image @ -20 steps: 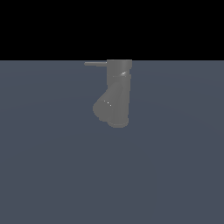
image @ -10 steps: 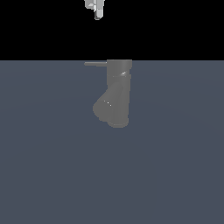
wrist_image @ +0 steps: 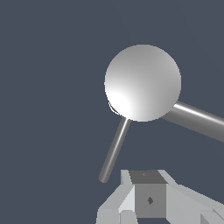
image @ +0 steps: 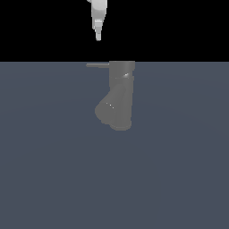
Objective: Turn on the faucet by rotating a designated handle.
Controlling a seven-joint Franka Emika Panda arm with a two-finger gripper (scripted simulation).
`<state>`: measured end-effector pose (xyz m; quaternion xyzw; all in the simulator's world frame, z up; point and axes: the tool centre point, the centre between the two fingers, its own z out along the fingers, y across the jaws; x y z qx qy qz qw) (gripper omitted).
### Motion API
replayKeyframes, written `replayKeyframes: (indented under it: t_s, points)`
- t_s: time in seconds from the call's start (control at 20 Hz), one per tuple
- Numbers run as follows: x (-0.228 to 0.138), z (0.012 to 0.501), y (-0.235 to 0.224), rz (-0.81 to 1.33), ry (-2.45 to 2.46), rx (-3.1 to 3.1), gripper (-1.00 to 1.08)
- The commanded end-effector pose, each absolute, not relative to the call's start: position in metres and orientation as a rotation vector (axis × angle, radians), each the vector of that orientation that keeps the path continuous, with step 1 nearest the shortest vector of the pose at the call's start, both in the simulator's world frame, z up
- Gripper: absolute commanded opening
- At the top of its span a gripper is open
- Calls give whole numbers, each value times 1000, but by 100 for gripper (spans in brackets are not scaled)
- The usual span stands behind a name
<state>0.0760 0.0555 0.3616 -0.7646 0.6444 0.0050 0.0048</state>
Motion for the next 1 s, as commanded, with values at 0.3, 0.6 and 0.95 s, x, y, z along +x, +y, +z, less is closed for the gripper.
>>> replayKeyframes:
  t_s: [0.3, 0.6, 0.95]
  points:
    - [112, 315, 69, 9, 2250, -2186, -100]
    - [128, 290, 77, 4, 2359, -2072, -100]
    - [137, 273, 81, 1, 2424, -1998, -100]
